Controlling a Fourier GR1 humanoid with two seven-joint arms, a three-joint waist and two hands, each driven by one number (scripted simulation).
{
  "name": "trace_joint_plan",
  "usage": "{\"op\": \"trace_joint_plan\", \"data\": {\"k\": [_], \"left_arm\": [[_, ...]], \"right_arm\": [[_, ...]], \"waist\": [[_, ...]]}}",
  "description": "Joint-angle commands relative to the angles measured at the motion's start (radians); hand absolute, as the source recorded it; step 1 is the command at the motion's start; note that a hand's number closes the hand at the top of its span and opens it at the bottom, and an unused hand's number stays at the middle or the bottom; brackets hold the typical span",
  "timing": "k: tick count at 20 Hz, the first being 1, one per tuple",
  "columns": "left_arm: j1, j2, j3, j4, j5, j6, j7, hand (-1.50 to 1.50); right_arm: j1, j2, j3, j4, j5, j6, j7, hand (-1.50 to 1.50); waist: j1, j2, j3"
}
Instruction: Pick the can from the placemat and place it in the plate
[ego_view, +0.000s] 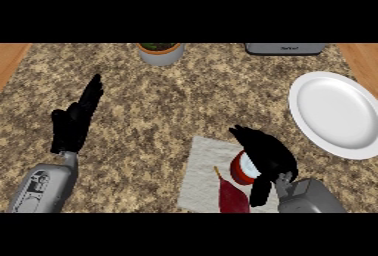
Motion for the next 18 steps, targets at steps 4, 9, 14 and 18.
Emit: {"op": "trace_joint_plan", "data": {"k": [4,9,14,18], "left_arm": [[0.042,-0.063,0.0,-0.01,-0.055,0.009,-0.021,0.0],[0.001,-0.024,0.061,-0.017,-0.032,-0.037,0.02,0.0],[0.037,-0.039,0.067,-0.005,-0.072,-0.056,-0.027,0.0],[0.061,-0.042,0.067,-0.043,-0.063,-0.023,0.006,0.0]], "right_arm": [[0.035,0.012,-0.033,0.049,0.094,-0.042,-0.14,1.5],[0.024,0.036,-0.027,0.186,0.204,-0.179,-0.25,1.5],[0.05,0.051,-0.079,0.127,0.242,-0.175,-0.273,1.5],[0.172,-0.254,-0.378,0.09,0.112,-0.193,-0.378,1.5]], "waist": [[-0.001,0.0,0.0],[0.0,0.001,0.0],[-0.001,0.0,0.0],[-0.067,-0.005,0.003]]}}
